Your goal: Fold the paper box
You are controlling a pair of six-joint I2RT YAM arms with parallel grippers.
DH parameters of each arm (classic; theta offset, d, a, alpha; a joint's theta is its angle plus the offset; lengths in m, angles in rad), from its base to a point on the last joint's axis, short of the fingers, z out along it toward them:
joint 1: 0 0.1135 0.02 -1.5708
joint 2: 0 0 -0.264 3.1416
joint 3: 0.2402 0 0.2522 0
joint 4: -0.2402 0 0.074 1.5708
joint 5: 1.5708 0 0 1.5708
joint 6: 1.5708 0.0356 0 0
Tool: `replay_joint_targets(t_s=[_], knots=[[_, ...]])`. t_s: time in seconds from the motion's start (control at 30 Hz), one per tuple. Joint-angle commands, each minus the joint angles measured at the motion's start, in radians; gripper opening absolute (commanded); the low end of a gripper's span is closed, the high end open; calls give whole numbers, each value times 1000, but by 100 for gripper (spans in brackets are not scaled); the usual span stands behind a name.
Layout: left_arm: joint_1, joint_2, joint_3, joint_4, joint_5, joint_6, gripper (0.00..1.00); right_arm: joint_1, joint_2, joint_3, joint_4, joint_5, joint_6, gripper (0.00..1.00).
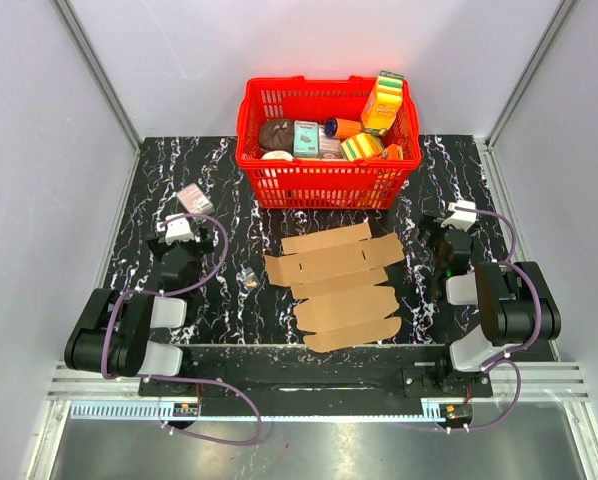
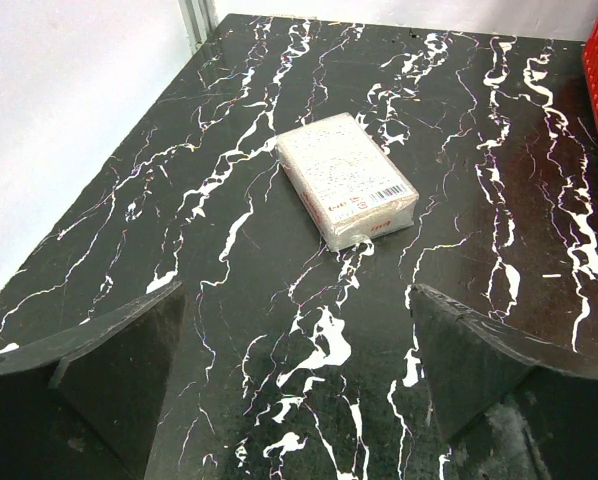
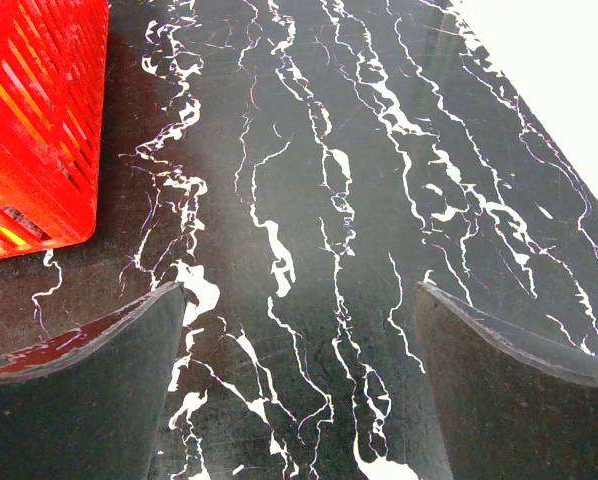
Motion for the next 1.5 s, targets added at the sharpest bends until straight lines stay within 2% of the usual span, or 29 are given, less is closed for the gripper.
replay_joint_targets(t_s=[0.0, 0.47, 0.5, 0.57, 0.6, 0.63, 0.67, 0.7, 0.73, 0.77, 0.83, 0.87, 0.97, 1.0, 1.07, 1.2, 1.4, 1.47], knots=[[7, 6, 26, 48, 19, -14, 99, -2, -6, 15, 47, 8, 0, 100], [13, 3, 26, 45, 22, -13, 99, -4, -6, 17, 40, 3, -4, 100], [4, -9, 15, 54, -29, -14, 99, -4, -16, 15, 46, 18, 7, 100], [-4, -58, 0, 59, -16, 2, 99, -2, -82, 2, 29, 98, 35, 100], [-20, -86, 21, 0, -69, 4, 99, -2, -116, 2, -5, 109, 39, 100], [-55, -119, 44, -62, -129, 3, 99, -4, -151, 27, -108, 113, 42, 100], [-66, -191, 72, -220, -196, 1, 99, -2, -215, 46, -167, 112, 43, 99], [-72, -228, 133, -310, -212, -11, 99, -2, -249, 69, -240, 104, 52, 100], [-76, -262, 168, -408, -231, -124, 99, -2, -283, 131, -414, 127, 91, 100], [-77, -319, 205, -622, -237, -192, 99, -2, -335, 171, -522, 158, 234, 100], [-76, -354, 287, -770, -213, -298, 99, -2, -365, 271, -781, 211, 334, 100], [-79, -377, 305, -874, -199, -333, 99, -4, -374, 294, -830, 202, 346, 100], [-80, -426, 327, -973, -122, -428, 99, -2, -368, 342, -916, 143, 395, 100], [-79, -439, 331, -998, -104, -450, 99, -4, -369, 353, -933, 45, 385, 100], [-79, -468, 342, -1080, -35, -507, 99, -2, -345, 394, -993, -50, 369, 100], [-109, -503, 348, -1135, 76, -540, 99, -2, -299, 422, -1010, -286, 359, 100], [-282, -566, 313, -1193, 48, -599, 99, -4, -175, 497, -1111, -333, 368, 99], [-309, -571, 296, -1198, 54, -616, 99, -1, -120, 512, -1149, -354, 365, 94]])
